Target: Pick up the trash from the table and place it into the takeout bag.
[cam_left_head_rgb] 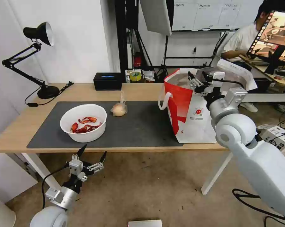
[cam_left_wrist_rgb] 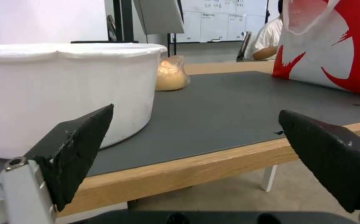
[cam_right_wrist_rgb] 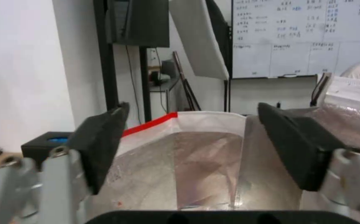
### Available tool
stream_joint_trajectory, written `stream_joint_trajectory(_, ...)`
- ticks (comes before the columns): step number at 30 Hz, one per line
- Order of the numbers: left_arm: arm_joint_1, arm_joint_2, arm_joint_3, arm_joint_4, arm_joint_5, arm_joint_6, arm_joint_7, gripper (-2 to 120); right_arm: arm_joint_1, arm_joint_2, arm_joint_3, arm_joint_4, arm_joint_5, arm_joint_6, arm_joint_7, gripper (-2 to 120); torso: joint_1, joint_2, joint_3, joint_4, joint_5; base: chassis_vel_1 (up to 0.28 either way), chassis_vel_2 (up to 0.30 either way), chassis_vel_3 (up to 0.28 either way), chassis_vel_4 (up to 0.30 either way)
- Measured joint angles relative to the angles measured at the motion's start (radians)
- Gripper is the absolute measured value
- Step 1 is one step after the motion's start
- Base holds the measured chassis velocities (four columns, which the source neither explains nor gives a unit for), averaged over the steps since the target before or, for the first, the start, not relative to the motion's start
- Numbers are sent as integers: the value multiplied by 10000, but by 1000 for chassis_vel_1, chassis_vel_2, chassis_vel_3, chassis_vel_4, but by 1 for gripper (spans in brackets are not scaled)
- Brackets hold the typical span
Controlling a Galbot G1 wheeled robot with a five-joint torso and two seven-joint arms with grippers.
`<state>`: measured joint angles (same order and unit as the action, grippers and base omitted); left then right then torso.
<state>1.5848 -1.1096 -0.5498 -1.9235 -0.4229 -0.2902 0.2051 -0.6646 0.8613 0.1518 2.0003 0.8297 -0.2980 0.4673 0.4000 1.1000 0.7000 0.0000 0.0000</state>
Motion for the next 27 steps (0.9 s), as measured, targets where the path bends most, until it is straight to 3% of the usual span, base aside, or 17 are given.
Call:
stream_joint_trajectory(2, -27, 30, -23, -26, -25, 0, 0, 100, 39, -22, -18, 58, 0, 15, -7, 94, 0, 0, 0, 0, 0, 0, 0, 0, 0)
stream_joint_trajectory(5, -37, 52, -37, -72, -49, 5, 0, 100, 43, -66, -24, 207, 116, 145, -151, 99, 1, 0, 0, -1, 0, 0, 0, 0, 0)
stream_joint_trajectory(12, -17, 40, -72, -97, -85, -2, -10, 100, -614, -192, -23, 1044, 517, 600, -1072, 100, 1, 0, -1, 0, -2, 0, 0, 0, 0)
stream_joint_trajectory(19, 62, 98, -264, -190, -246, -26, -18, 100, -2351, -297, 289, 2064, -119, 1027, -2204, 100, 0, 0, -1, 1, -2, 0, 0, 0, 0)
stream_joint_trajectory(24, 128, 41, -309, -232, -255, -41, -19, 100, -3385, -281, 537, 2465, -657, 1188, -2364, 100, 0, 1, -2, 0, 0, 0, 0, 0, 0)
stream_joint_trajectory(27, 152, -152, -285, -214, -219, -92, 4, 100, -5000, -250, 961, 2754, -1556, 1592, -2483, 100, -1, 1, -2, 0, -4, 0, 0, 0, 0)
